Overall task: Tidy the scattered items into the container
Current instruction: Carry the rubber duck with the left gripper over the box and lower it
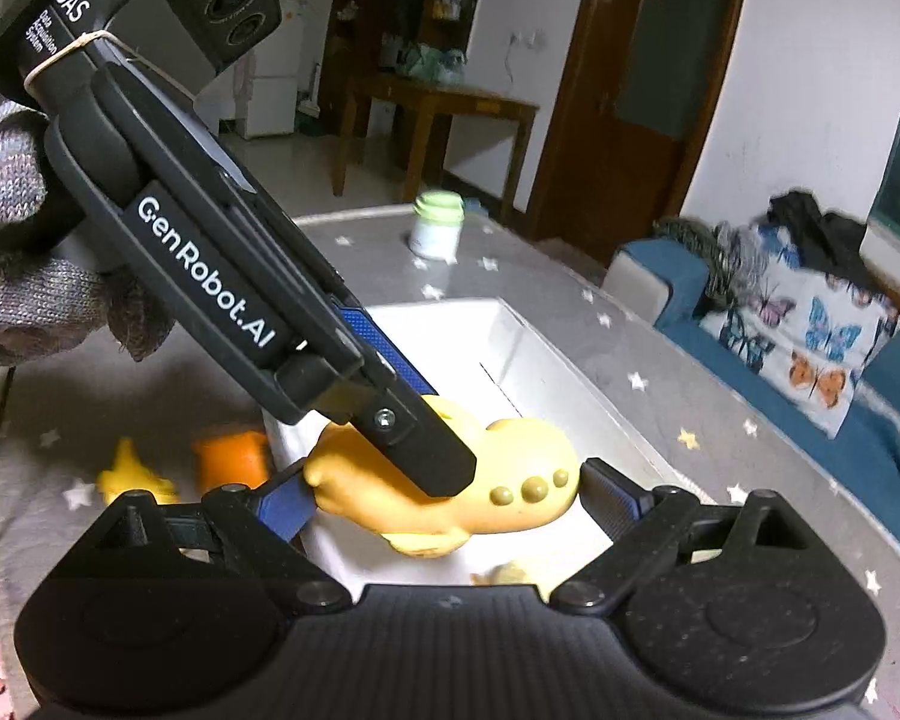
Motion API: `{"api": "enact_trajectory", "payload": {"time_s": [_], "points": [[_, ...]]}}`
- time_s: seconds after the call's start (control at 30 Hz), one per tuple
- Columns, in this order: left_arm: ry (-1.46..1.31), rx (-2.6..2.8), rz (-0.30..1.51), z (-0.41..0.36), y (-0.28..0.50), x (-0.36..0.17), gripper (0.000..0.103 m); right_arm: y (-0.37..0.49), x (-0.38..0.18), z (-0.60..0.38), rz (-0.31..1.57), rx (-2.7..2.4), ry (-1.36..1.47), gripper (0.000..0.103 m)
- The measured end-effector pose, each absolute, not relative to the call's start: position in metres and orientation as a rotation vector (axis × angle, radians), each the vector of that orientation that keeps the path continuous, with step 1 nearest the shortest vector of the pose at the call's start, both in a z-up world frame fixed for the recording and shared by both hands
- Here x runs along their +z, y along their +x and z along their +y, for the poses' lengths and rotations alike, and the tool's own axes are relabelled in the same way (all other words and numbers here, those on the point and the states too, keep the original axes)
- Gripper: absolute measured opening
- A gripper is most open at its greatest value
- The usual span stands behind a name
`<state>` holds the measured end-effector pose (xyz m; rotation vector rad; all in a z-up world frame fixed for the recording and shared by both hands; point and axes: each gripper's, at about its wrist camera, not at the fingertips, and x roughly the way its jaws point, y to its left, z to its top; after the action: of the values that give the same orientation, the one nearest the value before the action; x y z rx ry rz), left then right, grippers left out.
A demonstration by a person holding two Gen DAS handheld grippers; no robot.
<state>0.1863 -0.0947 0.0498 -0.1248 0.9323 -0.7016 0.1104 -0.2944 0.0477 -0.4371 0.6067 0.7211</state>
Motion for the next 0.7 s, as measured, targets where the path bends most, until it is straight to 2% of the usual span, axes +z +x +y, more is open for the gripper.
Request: {"api": "enact_trajectory", "payload": {"time_s": [0.37,0.7], "points": [[-0.171,-0.669,1.048,-0.094,0.238,0.01,0.043,0.185,0.006,-0.304,0.77,0.784,-0.386,0.094],[-0.18,-0.658,1.122,-0.097,0.249,-0.009,0.043,0.197,-0.011,-0.305,0.858,0.802,-0.376,0.094]]}}
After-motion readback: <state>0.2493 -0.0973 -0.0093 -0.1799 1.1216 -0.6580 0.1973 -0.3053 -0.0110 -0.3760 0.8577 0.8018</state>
